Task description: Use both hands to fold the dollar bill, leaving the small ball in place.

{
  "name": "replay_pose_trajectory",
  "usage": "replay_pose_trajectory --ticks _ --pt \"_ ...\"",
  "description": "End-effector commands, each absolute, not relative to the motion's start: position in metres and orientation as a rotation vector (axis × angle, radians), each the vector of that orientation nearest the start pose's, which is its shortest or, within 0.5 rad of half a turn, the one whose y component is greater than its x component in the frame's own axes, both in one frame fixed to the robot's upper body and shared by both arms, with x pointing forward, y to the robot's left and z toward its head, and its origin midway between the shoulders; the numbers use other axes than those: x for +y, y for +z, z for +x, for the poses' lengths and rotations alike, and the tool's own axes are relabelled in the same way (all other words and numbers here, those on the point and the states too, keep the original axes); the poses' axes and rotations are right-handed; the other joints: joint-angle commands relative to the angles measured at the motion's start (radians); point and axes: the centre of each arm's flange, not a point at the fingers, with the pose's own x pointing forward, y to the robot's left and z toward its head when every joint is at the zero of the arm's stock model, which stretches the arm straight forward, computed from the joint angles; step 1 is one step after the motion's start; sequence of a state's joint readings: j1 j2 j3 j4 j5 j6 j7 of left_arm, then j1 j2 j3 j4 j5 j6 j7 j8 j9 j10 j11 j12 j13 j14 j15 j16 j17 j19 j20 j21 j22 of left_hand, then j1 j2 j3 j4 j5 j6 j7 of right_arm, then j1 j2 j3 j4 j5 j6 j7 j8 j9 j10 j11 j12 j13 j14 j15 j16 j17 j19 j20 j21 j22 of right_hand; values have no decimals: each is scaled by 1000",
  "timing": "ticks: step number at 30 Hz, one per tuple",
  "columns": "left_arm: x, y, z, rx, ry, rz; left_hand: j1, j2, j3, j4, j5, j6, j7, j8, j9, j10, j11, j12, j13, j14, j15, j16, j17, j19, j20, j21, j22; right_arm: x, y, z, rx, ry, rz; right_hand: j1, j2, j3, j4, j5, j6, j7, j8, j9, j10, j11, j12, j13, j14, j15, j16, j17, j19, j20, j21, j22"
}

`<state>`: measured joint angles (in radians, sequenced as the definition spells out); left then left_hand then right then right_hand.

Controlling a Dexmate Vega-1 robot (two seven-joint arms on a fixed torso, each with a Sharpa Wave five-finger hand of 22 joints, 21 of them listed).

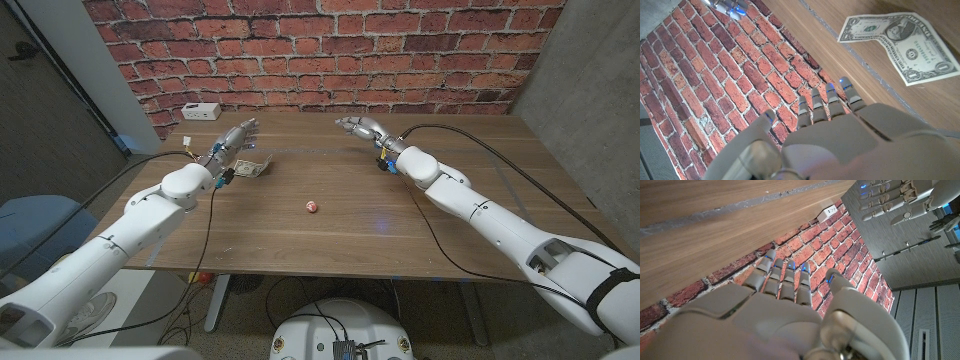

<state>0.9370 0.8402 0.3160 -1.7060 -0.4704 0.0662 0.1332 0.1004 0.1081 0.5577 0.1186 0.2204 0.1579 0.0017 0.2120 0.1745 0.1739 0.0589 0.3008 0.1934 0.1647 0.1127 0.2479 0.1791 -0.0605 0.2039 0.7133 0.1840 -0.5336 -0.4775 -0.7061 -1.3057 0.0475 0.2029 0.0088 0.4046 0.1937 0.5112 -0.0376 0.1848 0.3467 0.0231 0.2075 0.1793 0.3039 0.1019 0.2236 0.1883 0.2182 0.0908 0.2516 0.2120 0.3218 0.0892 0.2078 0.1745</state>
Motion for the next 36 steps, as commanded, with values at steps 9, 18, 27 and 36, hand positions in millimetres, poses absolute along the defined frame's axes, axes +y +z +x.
replay_pose_trajectory --ticks 9,18,27,36 --pt "345 17 589 -464 -47 442 14 34 20 4 -9 64 16 9 5 76 6 14 2 63 -7 10 5 29 8 -10 3 -96 57 657 -780 440 -857 15 -2 11 0 -1 20 2 4 2 16 0 3 5 8 -8 7 5 7 -6 7 4" --pt "349 15 587 -464 -25 453 18 37 30 6 -12 107 24 14 6 115 10 19 3 84 -7 8 5 40 8 -13 4 -82 60 657 -794 462 -926 21 -2 14 -2 -1 29 3 4 2 25 -2 3 5 11 -14 8 5 8 -8 6 4" --pt "352 13 583 -475 13 457 29 44 48 2 -15 143 31 15 6 148 7 20 3 120 -19 11 4 56 8 -15 4 -69 60 659 -791 496 -976 25 -3 16 -2 -1 31 2 1 3 25 -3 1 5 9 -17 7 6 7 -9 5 4" --pt "355 10 578 -497 51 467 40 46 64 -2 -19 176 43 15 6 182 1 22 3 152 -23 13 3 70 9 -16 4 -59 57 660 -798 530 -1004 28 -3 18 -3 -1 38 0 1 3 33 -3 1 5 10 -20 8 7 8 -9 5 4"
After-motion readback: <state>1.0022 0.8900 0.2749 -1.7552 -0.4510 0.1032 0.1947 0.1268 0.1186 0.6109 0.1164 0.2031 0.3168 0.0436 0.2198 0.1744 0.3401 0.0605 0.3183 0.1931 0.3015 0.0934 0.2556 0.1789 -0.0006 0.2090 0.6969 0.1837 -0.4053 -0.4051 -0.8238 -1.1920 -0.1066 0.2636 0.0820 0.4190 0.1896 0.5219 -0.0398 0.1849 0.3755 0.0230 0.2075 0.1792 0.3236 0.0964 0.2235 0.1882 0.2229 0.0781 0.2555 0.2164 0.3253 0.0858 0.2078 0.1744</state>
